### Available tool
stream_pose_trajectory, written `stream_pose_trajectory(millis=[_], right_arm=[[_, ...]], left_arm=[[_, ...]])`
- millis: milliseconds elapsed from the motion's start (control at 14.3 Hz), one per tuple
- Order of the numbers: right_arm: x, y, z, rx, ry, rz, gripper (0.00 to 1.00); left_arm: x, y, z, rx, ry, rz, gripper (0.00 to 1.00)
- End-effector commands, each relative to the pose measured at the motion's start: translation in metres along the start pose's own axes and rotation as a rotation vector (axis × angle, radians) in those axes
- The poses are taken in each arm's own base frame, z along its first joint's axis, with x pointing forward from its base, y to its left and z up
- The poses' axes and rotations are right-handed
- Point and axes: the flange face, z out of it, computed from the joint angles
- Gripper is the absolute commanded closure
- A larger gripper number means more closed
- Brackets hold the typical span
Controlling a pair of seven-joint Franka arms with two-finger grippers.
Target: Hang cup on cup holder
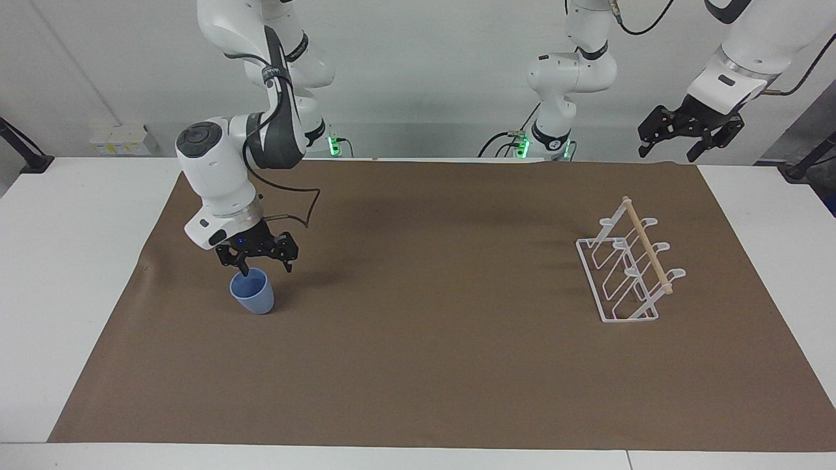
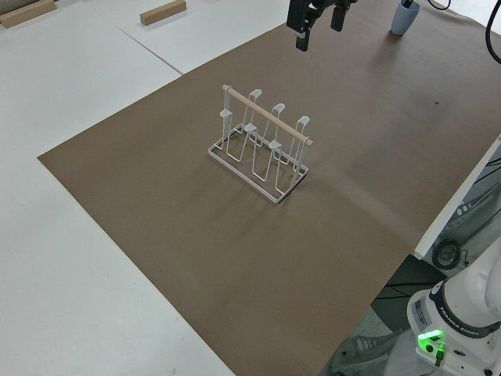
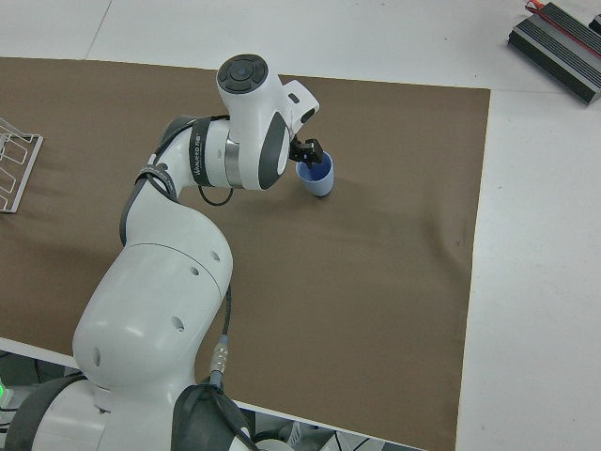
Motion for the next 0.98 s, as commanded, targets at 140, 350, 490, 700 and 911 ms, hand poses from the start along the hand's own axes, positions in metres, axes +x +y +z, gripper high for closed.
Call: stream_pose_trajectory(millis=[140, 350, 490, 700, 911], right_arm=[[-0.016, 0.004, 0.012, 0.006, 0.016, -0.012, 0.00], [-0.016, 0.007, 0.023, 0.004, 0.034, -0.009, 0.00], [-0.016, 0.008, 0.022, 0.004, 0.039, -0.008, 0.00], [-0.015, 0.009, 0.022, 0.003, 0.043, -0.003, 0.09], [-0.015, 0.011, 0.023, -0.001, 0.042, -0.005, 0.41]], left_arm=[[-0.007, 0.000, -0.001, -0.005, 0.006, -0.007, 0.00], [-0.007, -0.002, -0.001, -0.005, 0.006, -0.010, 0.00], [-0.008, -0.002, -0.001, -0.006, 0.003, -0.012, 0.00], [-0.008, -0.002, -0.001, -0.006, 0.003, -0.012, 0.00], [-0.008, -0.002, -0.001, -0.006, 0.003, -0.013, 0.00]])
